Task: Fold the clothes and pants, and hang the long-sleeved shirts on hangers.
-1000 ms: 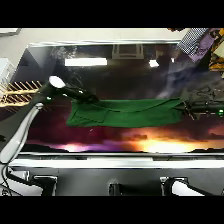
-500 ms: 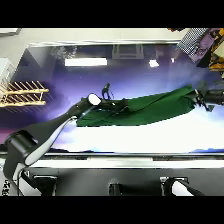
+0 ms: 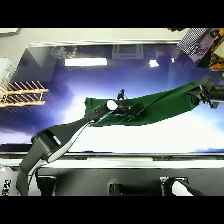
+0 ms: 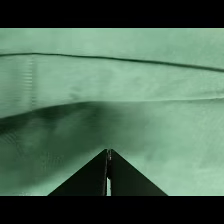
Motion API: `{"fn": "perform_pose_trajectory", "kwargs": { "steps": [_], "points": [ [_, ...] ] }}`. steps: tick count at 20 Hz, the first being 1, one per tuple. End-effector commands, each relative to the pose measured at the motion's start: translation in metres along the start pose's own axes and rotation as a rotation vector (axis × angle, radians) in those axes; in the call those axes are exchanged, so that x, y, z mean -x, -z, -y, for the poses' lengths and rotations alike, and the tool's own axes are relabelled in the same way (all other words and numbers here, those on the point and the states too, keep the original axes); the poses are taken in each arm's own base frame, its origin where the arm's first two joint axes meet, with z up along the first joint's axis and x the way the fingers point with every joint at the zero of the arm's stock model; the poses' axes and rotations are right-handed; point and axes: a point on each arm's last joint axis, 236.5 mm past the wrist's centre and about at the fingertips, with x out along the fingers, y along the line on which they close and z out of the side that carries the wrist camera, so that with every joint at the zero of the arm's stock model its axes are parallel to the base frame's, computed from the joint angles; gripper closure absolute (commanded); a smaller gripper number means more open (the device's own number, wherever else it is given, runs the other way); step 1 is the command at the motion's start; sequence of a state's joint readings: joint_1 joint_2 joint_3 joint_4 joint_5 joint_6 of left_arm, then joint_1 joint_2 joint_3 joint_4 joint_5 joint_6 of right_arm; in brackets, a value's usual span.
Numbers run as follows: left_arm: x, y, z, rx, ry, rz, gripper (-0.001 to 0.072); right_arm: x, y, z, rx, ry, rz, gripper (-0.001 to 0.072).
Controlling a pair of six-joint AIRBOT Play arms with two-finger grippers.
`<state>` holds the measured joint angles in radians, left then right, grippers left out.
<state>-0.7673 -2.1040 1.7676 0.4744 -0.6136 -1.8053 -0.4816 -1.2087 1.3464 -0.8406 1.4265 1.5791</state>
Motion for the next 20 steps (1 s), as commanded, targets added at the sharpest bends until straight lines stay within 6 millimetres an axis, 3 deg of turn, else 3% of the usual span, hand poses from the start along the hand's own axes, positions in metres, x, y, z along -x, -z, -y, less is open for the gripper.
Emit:
{"fn": "perform_pose_trajectory", "kwargs": {
  "steps": [1, 7, 9, 11, 13, 15, 18, 20],
  "points": [
    [-0.017, 0.012, 0.005, 0.047, 0.012, -0.022, 0.069, 0.001, 0.004, -0.001, 0.017, -0.002, -0.015, 0.068],
    [-0.027, 0.035, -0.007, 0.078, -0.02, -0.09, 0.069, 0.001, 0.006, -0.002, 0.05, -0.003, -0.024, 0.068],
    [-0.018, 0.036, -0.007, 0.071, -0.029, -0.127, 0.0692, 0.001, 0.006, -0.002, 0.053, -0.003, -0.024, 0.068],
    [0.005, 0.022, -0.002, -0.015, -0.046, -0.13, 0.0692, 0.001, 0.006, -0.005, 0.051, -0.019, -0.025, 0.068],
    [0.047, -0.006, 0.001, -0.122, -0.109, -0.103, 0.0692, -0.003, 0.009, -0.014, 0.074, -0.038, -0.034, 0.068],
    [0.104, -0.041, 0.004, -0.213, -0.183, -0.05, 0.0692, -0.017, 0.02, -0.03, 0.136, -0.037, -0.065, 0.068],
    [0.211, -0.092, 0.008, -0.292, -0.298, 0.064, 0.0691, -0.046, 0.038, -0.068, 0.216, -0.049, -0.082, 0.068],
    [0.285, -0.114, 0.012, -0.308, -0.354, 0.153, 0.069, -0.067, 0.052, -0.098, 0.274, -0.063, -0.077, 0.068]
  ]
}}
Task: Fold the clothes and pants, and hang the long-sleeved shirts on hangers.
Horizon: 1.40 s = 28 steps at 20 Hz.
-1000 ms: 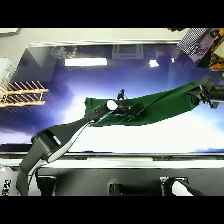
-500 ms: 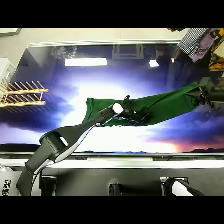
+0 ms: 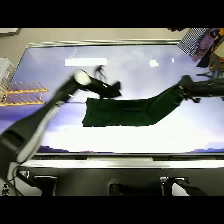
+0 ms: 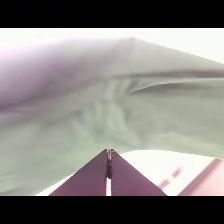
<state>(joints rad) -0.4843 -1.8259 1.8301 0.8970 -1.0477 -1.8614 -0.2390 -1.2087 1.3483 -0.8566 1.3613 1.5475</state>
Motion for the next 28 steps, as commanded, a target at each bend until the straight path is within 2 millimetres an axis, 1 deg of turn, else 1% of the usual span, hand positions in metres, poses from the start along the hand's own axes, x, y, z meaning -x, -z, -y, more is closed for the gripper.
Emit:
{"fn": "perform_pose_trajectory", "kwargs": {
  "steps": [1, 3, 5, 6, 8, 10, 12, 14, 16, 17, 20, 24, 28],
  "points": [
    [0.125, -0.036, -0.045, -0.049, -0.182, 0.115, 0.0689, -0.04, 0.01, -0.052, 0.093, -0.021, 0.011, 0.068],
    [0.185, -0.046, -0.054, -0.036, -0.218, 0.195, 0.0689, -0.069, 0.024, -0.082, 0.125, -0.054, -0.012, 0.068],
    [0.235, -0.05, -0.058, -0.025, -0.24, 0.273, 0.0689, -0.104, 0.04, -0.106, 0.14, -0.082, -0.039, 0.068],
    [0.256, -0.052, -0.058, -0.023, -0.243, 0.311, 0.0688, -0.122, 0.048, -0.116, 0.142, -0.092, -0.054, 0.068],
    [0.286, -0.053, -0.06, -0.018, -0.252, 0.364, 0.0688, -0.158, 0.07, -0.135, 0.148, -0.115, -0.086, 0.068],
    [0.306, -0.054, -0.064, -0.013, -0.26, 0.403, 0.0688, -0.187, 0.093, -0.152, 0.149, -0.143, -0.124, 0.068],
    [0.315, -0.055, -0.067, -0.005, -0.265, 0.421, 0.0688, -0.214, 0.116, -0.158, 0.149, -0.146, -0.163, 0.068],
    [0.316, -0.055, -0.068, -0.002, -0.266, 0.423, 0.0688, -0.238, 0.131, -0.152, 0.132, -0.125, -0.196, 0.068],
    [0.316, -0.055, -0.068, -0.002, -0.266, 0.423, 0.0688, -0.255, 0.136, -0.146, 0.12, -0.111, -0.203, 0.068],
    [0.316, -0.055, -0.068, -0.002, -0.266, 0.423, 0.0688, -0.261, 0.135, -0.143, 0.111, -0.108, -0.195, 0.0679],
    [0.316, -0.055, -0.068, -0.002, -0.266, 0.423, 0.0688, -0.27, 0.127, -0.143, 0.085, -0.117, -0.159, 0.0679],
    [0.316, -0.055, -0.068, -0.003, -0.266, 0.423, 0.0688, -0.272, 0.111, -0.15, 0.055, -0.147, -0.092, 0.0679],
    [0.316, -0.056, -0.068, -0.01, -0.268, 0.422, 0.0688, -0.272, 0.109, -0.155, 0.031, -0.164, -0.087, 0.0679]
  ]
}}
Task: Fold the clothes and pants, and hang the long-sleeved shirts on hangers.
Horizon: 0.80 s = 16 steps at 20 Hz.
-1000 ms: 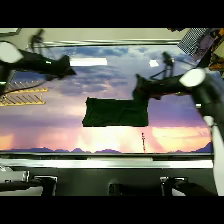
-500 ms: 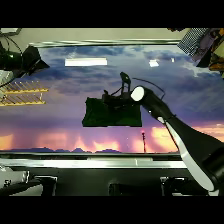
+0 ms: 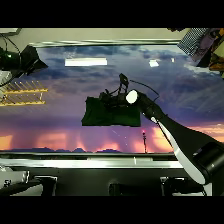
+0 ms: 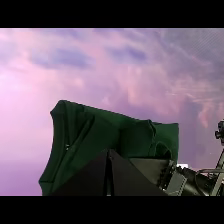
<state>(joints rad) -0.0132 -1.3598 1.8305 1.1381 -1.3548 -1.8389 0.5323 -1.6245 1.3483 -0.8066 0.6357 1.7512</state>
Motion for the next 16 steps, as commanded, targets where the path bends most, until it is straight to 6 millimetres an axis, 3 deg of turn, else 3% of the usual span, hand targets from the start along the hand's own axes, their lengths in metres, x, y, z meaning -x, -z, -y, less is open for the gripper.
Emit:
{"fn": "perform_pose_trajectory", "kwargs": {
  "steps": [1, 4, 11, 16],
  "points": [
    [0.0, 0.0, 0.0, -0.007, -0.001, 0.001, 0.0688, -0.001, -0.007, -0.004, -0.014, -0.016, 0.031, 0.0679],
    [-0.001, 0.0, -0.001, -0.006, -0.001, -0.001, 0.0688, 0.001, -0.029, -0.009, -0.026, -0.042, 0.124, 0.068],
    [-0.001, 0.0, -0.001, -0.015, -0.002, -0.003, 0.0687, 0.006, -0.028, -0.014, -0.006, -0.048, 0.119, 0.068],
    [-0.007, 0.006, -0.006, -0.013, -0.009, -0.023, 0.0687, 0.021, -0.033, -0.027, 0.043, -0.058, 0.144, 0.068]
  ]
}}
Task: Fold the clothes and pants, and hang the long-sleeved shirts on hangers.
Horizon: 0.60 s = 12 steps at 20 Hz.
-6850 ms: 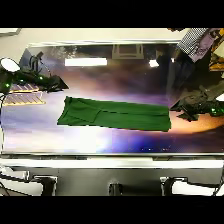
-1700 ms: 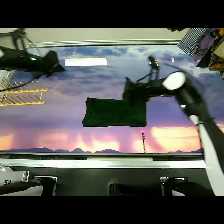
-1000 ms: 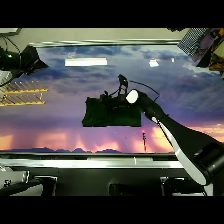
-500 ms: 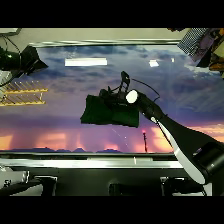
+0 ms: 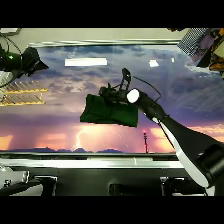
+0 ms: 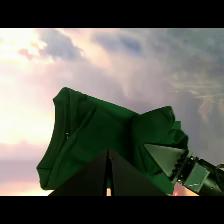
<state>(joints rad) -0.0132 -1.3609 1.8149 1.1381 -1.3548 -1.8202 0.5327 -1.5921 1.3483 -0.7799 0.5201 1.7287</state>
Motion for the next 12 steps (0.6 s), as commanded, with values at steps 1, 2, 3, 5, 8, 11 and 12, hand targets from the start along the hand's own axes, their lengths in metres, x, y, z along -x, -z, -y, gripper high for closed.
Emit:
{"fn": "perform_pose_trajectory", "kwargs": {
  "steps": [1, 2, 3, 5, 8, 11, 12],
  "points": [
    [-0.004, 0.003, -0.003, 0.0, -0.005, -0.011, 0.0688, 0.007, -0.004, -0.006, 0.036, -0.003, 0.014, 0.068],
    [-0.004, 0.003, -0.004, 0.0, -0.005, -0.012, 0.0688, 0.007, -0.004, -0.006, 0.039, -0.001, 0.015, 0.068],
    [-0.004, 0.003, -0.004, -0.004, -0.005, -0.012, 0.0688, 0.007, -0.005, -0.004, 0.051, 0.006, 0.018, 0.068],
    [-0.004, 0.003, -0.004, -0.007, -0.005, -0.013, 0.0688, 0.004, -0.007, 0.001, 0.067, 0.021, 0.027, 0.068],
    [-0.004, 0.003, -0.004, -0.007, -0.005, -0.012, 0.0687, -0.009, 0.001, 0.017, 0.055, 0.048, 0.001, 0.068],
    [-0.004, 0.003, -0.004, -0.007, -0.005, -0.012, 0.0687, -0.023, 0.018, 0.029, 0.045, 0.07, -0.049, 0.0648],
    [-0.004, 0.003, -0.004, -0.007, -0.005, -0.012, 0.0687, -0.025, 0.022, 0.029, 0.044, 0.069, -0.056, 0.0587]
  ]
}}
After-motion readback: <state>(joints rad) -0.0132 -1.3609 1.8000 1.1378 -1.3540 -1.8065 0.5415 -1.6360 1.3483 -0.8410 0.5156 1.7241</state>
